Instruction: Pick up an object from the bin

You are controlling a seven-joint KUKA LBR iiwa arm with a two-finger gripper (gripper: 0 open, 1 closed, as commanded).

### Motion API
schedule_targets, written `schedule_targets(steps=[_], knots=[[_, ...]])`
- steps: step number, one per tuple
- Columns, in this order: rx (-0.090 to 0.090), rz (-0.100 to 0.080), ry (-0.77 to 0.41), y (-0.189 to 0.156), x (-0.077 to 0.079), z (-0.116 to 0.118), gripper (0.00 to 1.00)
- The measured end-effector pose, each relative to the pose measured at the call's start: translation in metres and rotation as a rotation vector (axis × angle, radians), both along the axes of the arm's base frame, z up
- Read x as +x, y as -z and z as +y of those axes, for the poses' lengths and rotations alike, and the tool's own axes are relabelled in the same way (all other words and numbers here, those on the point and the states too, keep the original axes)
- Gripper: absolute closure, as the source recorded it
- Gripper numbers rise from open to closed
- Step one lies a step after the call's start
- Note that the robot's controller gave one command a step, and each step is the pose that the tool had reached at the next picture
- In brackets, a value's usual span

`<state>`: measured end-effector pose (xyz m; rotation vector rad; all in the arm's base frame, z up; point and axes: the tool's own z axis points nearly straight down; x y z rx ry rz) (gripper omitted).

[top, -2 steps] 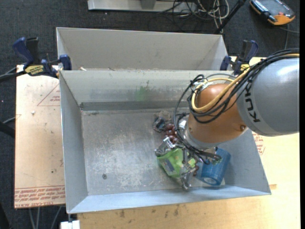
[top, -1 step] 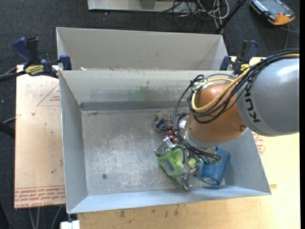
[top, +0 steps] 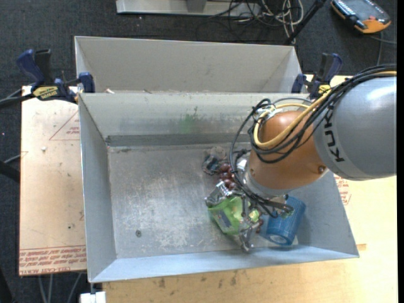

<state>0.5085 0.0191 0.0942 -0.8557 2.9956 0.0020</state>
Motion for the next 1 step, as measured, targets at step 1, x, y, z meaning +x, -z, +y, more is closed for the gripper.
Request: schedule_targets(steps=[1], knots=[[0.000, 0.000, 0.000, 0.0000, 0.0000, 0.0000, 1.00]])
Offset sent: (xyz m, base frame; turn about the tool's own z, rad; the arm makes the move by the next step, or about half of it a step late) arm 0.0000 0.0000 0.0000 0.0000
